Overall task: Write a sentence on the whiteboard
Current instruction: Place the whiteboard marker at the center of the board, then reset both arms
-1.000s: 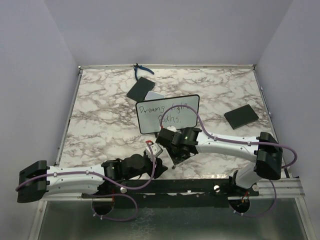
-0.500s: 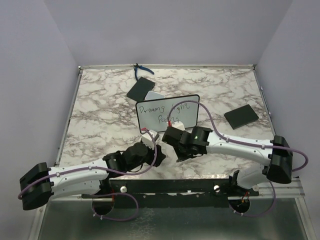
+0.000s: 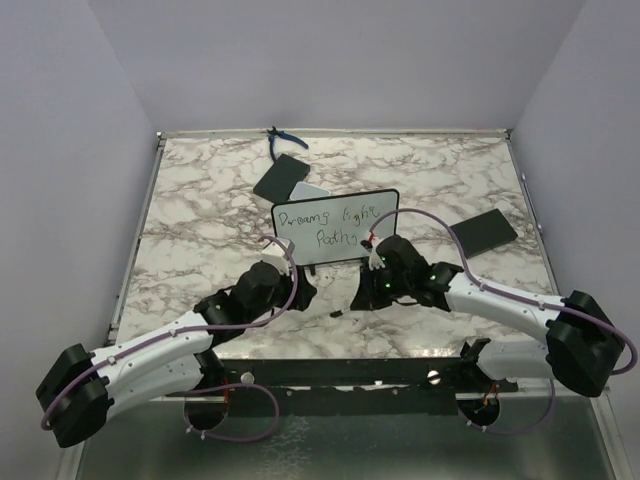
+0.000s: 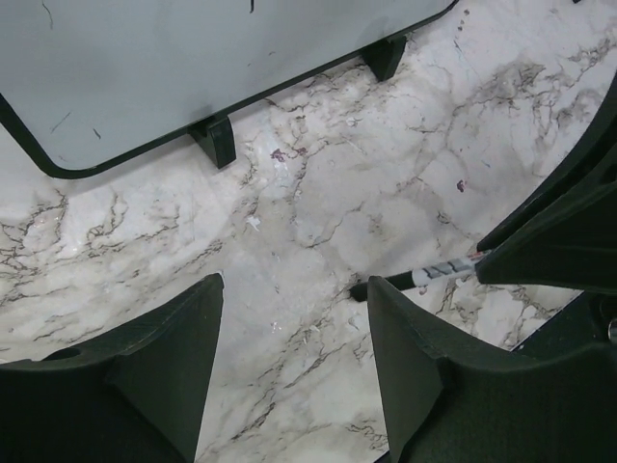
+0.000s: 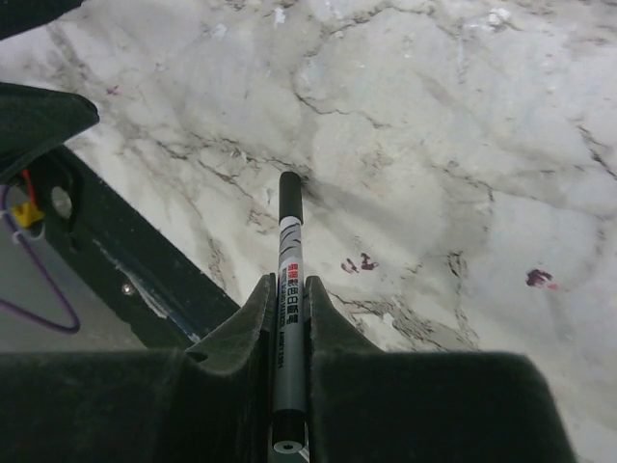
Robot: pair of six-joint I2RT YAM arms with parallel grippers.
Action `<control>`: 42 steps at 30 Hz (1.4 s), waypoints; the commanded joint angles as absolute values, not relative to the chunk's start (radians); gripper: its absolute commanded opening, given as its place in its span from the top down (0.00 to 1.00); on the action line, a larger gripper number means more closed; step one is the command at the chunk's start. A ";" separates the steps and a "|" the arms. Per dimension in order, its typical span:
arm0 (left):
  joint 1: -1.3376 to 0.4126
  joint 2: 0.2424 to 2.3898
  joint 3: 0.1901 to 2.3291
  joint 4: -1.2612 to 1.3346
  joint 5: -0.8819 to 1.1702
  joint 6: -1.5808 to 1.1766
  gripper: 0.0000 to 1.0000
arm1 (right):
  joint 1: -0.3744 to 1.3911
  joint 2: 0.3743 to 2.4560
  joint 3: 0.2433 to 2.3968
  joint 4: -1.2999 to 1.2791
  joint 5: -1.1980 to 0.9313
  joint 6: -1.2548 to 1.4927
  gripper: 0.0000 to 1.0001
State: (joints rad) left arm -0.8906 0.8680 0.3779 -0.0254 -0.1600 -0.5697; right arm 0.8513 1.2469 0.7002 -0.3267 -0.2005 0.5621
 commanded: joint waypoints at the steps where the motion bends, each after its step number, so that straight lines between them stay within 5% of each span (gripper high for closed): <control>1: -0.867 0.856 0.420 -0.069 -0.129 -0.584 0.36 | 0.798 1.267 0.609 0.003 -0.514 0.526 0.99; 4: -0.857 0.856 0.434 -0.073 -0.125 -0.583 0.34 | 0.779 1.305 0.565 0.063 -0.544 0.544 0.97; 11: -0.829 0.873 0.467 -0.075 -0.118 -0.577 0.29 | 0.764 1.266 0.519 0.012 -0.416 0.559 0.54; 19: -0.789 0.899 0.513 -0.080 -0.096 -0.569 0.14 | 0.762 1.119 0.557 -0.172 -0.114 0.542 0.27; 26: -0.716 0.899 0.594 -0.143 -0.084 -0.569 0.02 | 0.730 1.001 0.601 -0.293 0.161 0.582 0.20; 38: -0.350 0.999 0.920 -0.308 -0.004 -0.344 0.01 | 0.527 0.840 0.770 -0.363 0.404 0.374 0.13; 42: -0.251 0.967 0.922 -0.268 -0.121 -0.334 0.01 | 0.497 0.764 0.781 -0.318 0.475 0.338 0.11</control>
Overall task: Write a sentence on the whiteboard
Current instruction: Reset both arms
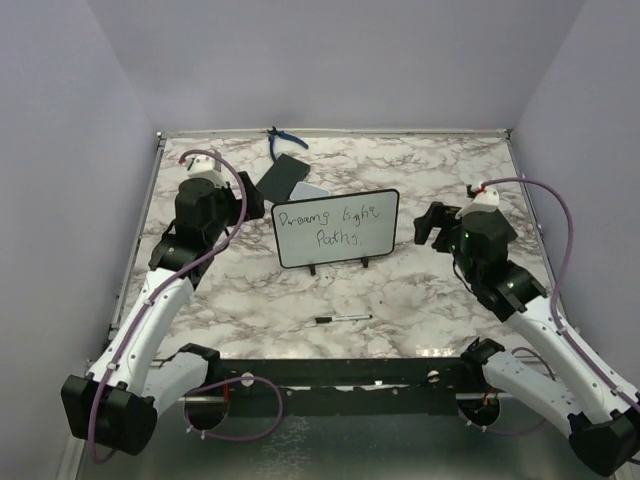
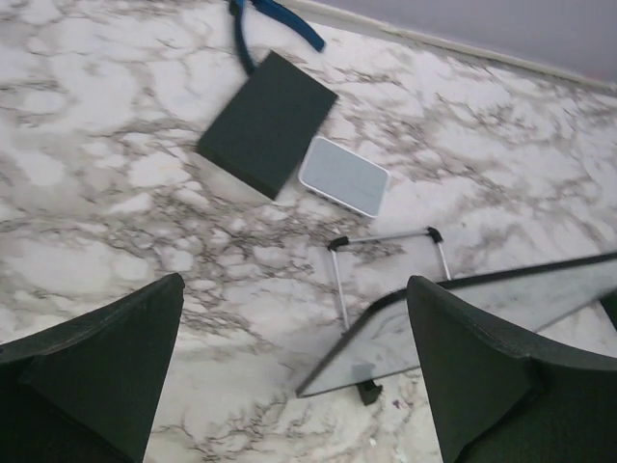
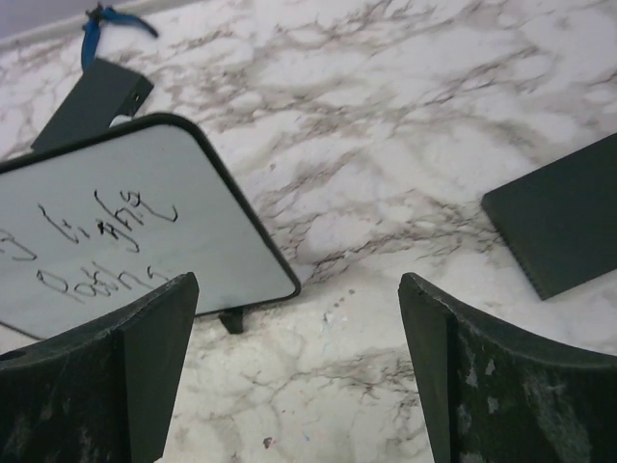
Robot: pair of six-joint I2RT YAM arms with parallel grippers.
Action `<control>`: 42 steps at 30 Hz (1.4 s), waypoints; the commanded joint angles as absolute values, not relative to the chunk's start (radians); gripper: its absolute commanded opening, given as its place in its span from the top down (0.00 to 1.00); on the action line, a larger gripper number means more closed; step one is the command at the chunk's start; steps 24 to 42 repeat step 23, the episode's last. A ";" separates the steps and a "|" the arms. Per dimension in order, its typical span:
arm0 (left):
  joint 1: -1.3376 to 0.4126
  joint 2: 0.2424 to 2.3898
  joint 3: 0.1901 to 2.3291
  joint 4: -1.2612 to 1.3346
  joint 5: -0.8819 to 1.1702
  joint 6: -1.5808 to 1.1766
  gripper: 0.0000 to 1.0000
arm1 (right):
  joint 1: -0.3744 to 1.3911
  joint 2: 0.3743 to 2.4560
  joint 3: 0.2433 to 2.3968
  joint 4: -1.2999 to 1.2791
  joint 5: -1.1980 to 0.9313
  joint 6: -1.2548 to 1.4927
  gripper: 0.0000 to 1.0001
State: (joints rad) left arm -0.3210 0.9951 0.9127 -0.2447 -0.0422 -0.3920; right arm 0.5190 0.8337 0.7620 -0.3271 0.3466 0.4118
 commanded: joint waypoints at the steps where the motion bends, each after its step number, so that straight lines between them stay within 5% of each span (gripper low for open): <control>1: -0.250 0.944 0.907 -0.246 -0.188 -0.319 0.01 | 0.497 0.738 0.771 -0.296 0.489 0.325 0.11; 10: -0.251 0.723 0.750 -0.139 -0.447 -0.255 0.01 | 0.497 0.562 0.684 -0.175 0.595 0.247 0.09; 42: -0.249 0.721 0.750 -0.162 -0.434 -0.268 0.01 | 0.497 0.570 0.707 -0.211 0.599 0.245 0.08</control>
